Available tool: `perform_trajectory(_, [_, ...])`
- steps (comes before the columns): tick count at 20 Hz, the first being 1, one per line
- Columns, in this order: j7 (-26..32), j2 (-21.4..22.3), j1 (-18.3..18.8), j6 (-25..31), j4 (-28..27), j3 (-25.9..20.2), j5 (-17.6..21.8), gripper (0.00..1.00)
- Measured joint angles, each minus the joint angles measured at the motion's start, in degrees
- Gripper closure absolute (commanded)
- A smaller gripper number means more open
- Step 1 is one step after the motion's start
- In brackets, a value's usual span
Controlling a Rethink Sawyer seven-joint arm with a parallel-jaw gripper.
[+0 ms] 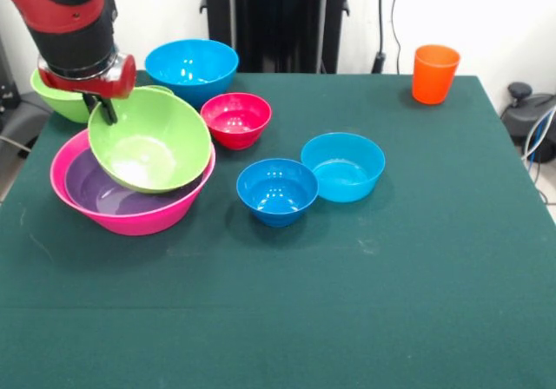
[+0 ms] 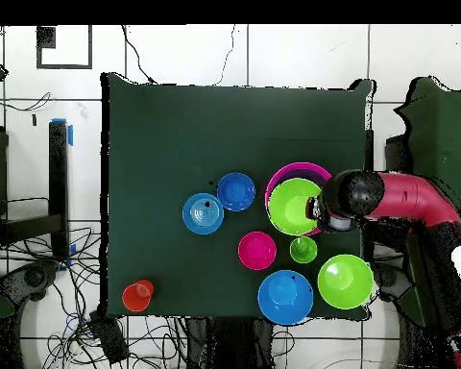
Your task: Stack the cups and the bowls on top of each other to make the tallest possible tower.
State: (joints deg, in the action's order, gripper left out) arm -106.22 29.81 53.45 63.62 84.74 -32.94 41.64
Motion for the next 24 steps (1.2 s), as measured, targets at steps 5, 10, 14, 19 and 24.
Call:
perform_trajectory(5, [0.0,-1.5,0.0,0.0,-0.5,0.0,0.0,1.00])
perform_trajectory(10, [0.0,-2.0,0.0,0.0,-0.9,0.0,0.0,1.00])
perform_trajectory(14, [0.0,-2.1,0.0,0.0,-1.4,0.0,0.0,1.00])
perform_trajectory(19, [0.0,-2.2,0.0,0.0,-1.5,0.0,0.0,1.00])
perform_trajectory(24, [0.0,-2.2,0.0,0.0,-1.5,0.0,0.0,1.00])
